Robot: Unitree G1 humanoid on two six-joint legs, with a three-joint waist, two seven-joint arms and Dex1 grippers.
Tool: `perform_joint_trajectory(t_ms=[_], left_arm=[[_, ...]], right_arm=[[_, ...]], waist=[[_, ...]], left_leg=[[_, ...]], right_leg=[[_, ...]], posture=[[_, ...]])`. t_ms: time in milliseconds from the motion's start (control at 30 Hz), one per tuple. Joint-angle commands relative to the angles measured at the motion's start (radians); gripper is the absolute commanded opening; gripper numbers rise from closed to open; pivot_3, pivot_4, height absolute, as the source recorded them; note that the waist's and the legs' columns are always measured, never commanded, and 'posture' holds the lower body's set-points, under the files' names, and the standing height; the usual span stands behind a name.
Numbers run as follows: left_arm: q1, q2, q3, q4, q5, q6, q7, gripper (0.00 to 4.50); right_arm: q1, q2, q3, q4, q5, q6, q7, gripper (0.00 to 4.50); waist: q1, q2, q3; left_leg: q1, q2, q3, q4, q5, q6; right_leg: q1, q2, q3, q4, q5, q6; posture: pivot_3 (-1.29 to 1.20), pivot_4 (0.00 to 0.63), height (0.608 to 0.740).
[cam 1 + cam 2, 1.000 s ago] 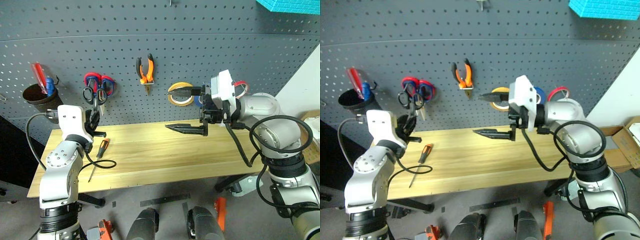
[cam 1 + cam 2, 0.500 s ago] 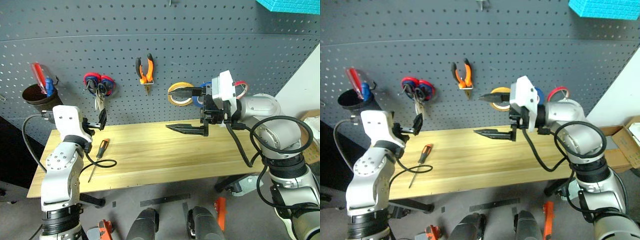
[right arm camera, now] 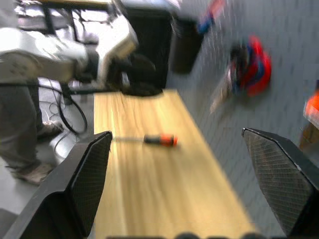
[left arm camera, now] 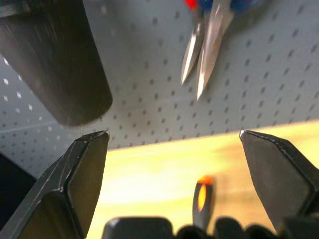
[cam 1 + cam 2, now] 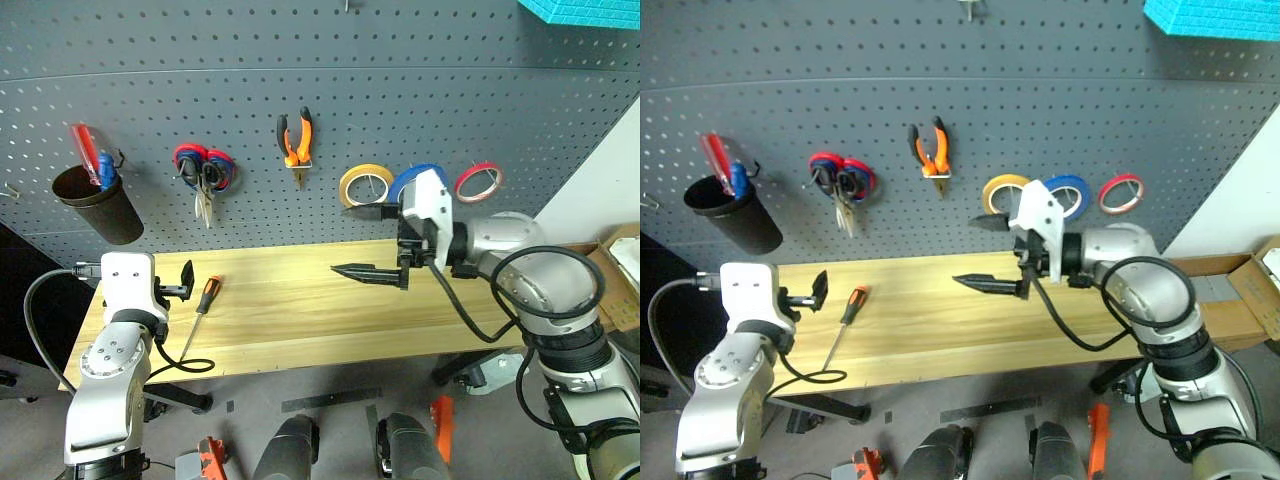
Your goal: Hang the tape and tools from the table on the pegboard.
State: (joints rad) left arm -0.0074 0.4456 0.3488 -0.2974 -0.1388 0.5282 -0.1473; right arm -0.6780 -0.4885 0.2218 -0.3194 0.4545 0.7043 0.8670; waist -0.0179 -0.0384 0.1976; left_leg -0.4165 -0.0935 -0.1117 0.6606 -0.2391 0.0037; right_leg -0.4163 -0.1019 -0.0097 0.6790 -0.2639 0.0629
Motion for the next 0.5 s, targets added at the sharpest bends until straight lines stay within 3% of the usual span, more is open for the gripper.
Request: perform_joint_trajectory(t_ms=[33,267,500], left_arm=[[-0.031,0.036,0.01,0.022,-0.026,0.074,-0.041,4.49],[-0.118,0.132,-0.012,0.176,-0.065,0.247,-0.143,4.49],[-0.265,0.226,-0.075,0.442,-0.057,0.253,-0.252,4.49]], right_arm=[[-0.005,0.043,0.009,-0.047,0.009,0.106,-0.093,4.5],[-0.017,0.141,0.033,-0.082,0.024,0.33,-0.242,4.5],[-0.05,0.252,0.043,-0.053,0.013,0.423,-0.342,4.5]], waist=[[0.0,0.002,0.002],[-0.011,0.006,0.017],[-0.017,0.009,0.053]], left_leg=[[0.0,0.0,0.0,0.0,0.0,0.0],[0.0,0.0,0.0,-0.001,0.0,0.0],[-0.001,0.001,0.0,-0.001,-0.001,0.001]], right_leg=[[0.0,0.0,0.0,0.0,0.0,0.0],[-0.003,0.0,0.0,0.0,0.0,-0.001],[-0.005,-0.001,0.0,0.001,0.0,-0.001]], posture=[[-0.04,0.224,0.74],[-0.06,0.268,0.74],[-0.08,0.32,0.74]])
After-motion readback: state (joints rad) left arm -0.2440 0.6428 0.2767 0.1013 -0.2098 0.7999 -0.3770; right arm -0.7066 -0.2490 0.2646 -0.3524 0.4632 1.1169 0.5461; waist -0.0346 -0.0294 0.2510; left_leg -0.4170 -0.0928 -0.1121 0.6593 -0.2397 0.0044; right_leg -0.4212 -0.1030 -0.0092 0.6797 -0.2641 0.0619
